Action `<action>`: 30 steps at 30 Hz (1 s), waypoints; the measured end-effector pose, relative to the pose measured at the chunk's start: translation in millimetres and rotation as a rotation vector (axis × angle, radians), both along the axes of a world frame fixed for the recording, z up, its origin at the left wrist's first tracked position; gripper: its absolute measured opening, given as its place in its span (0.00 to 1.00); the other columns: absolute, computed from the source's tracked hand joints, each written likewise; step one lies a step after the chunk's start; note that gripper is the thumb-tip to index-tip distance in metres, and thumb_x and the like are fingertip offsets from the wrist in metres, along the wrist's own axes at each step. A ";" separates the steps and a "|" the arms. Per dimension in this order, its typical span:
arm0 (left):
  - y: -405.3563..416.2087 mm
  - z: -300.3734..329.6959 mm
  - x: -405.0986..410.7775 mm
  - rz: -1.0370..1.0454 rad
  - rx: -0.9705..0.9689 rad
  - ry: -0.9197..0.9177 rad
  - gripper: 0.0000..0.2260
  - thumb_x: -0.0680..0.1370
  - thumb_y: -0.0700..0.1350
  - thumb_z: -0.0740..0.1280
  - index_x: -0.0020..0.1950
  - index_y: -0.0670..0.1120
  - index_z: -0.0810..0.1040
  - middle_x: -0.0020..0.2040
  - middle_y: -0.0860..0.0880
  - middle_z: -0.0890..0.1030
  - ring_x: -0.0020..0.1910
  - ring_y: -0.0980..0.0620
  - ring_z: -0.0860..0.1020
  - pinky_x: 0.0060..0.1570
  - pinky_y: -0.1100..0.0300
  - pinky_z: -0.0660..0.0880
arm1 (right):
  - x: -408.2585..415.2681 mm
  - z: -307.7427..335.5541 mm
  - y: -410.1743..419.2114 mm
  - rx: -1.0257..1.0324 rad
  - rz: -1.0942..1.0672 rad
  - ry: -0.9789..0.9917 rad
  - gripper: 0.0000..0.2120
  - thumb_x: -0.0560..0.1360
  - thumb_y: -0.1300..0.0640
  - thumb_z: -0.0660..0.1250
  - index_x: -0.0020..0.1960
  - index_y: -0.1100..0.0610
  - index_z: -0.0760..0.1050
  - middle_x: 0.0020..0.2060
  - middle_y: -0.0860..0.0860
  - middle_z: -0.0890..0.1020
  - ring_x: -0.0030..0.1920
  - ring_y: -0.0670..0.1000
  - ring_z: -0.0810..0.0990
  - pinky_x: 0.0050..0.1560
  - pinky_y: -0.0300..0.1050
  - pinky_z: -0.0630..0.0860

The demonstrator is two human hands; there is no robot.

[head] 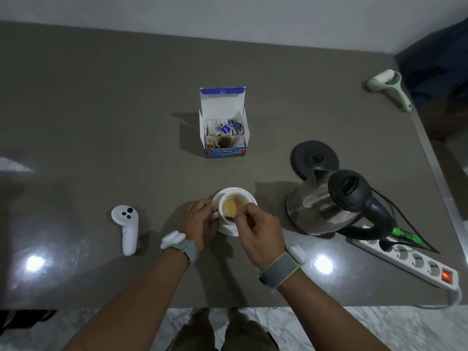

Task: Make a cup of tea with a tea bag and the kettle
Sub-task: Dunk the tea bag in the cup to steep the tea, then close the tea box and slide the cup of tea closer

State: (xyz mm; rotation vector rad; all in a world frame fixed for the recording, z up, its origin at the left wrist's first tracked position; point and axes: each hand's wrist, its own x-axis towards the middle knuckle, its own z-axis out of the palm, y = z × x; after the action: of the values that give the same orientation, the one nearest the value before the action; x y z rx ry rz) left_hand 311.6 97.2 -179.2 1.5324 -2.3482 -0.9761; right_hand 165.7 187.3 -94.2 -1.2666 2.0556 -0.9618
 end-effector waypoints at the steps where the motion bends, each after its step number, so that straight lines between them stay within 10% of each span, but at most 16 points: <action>1: 0.2 0.3 0.2 -0.001 0.001 0.000 0.06 0.73 0.38 0.71 0.48 0.38 0.81 0.59 0.40 0.80 0.57 0.36 0.77 0.57 0.49 0.73 | -0.4 0.1 -0.3 -0.001 -0.002 -0.001 0.09 0.78 0.53 0.66 0.38 0.48 0.73 0.24 0.47 0.72 0.29 0.50 0.73 0.32 0.48 0.71; 19: -1.1 12.6 13.7 -0.026 0.028 0.122 0.12 0.74 0.44 0.72 0.57 0.47 0.81 0.57 0.48 0.81 0.55 0.50 0.77 0.54 0.70 0.64 | -12.4 14.1 -22.8 -0.030 -0.050 -0.096 0.08 0.75 0.49 0.64 0.40 0.51 0.77 0.27 0.47 0.77 0.32 0.49 0.77 0.38 0.54 0.78; 24: -7.2 13.1 27.1 -0.008 0.164 0.180 0.20 0.71 0.45 0.66 0.64 0.49 0.75 0.57 0.47 0.79 0.55 0.45 0.78 0.58 0.53 0.74 | -24.1 44.4 -53.0 -0.077 0.003 -0.171 0.11 0.73 0.48 0.63 0.38 0.51 0.78 0.30 0.47 0.81 0.34 0.47 0.80 0.39 0.51 0.80; 30: -30.6 3.6 29.3 0.175 0.059 0.169 0.20 0.74 0.34 0.65 0.64 0.48 0.76 0.59 0.46 0.79 0.59 0.44 0.77 0.59 0.61 0.69 | -41.7 70.4 -104.9 -0.150 -0.008 -0.157 0.09 0.75 0.56 0.66 0.37 0.56 0.78 0.23 0.44 0.74 0.26 0.42 0.69 0.31 0.38 0.67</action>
State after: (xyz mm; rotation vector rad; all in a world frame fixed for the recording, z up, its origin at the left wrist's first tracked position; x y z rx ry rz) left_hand 340.9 66.5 -175.6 1.5769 -2.0511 -1.0937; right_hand 124.0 82.5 -23.8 -1.2160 1.8988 -1.1995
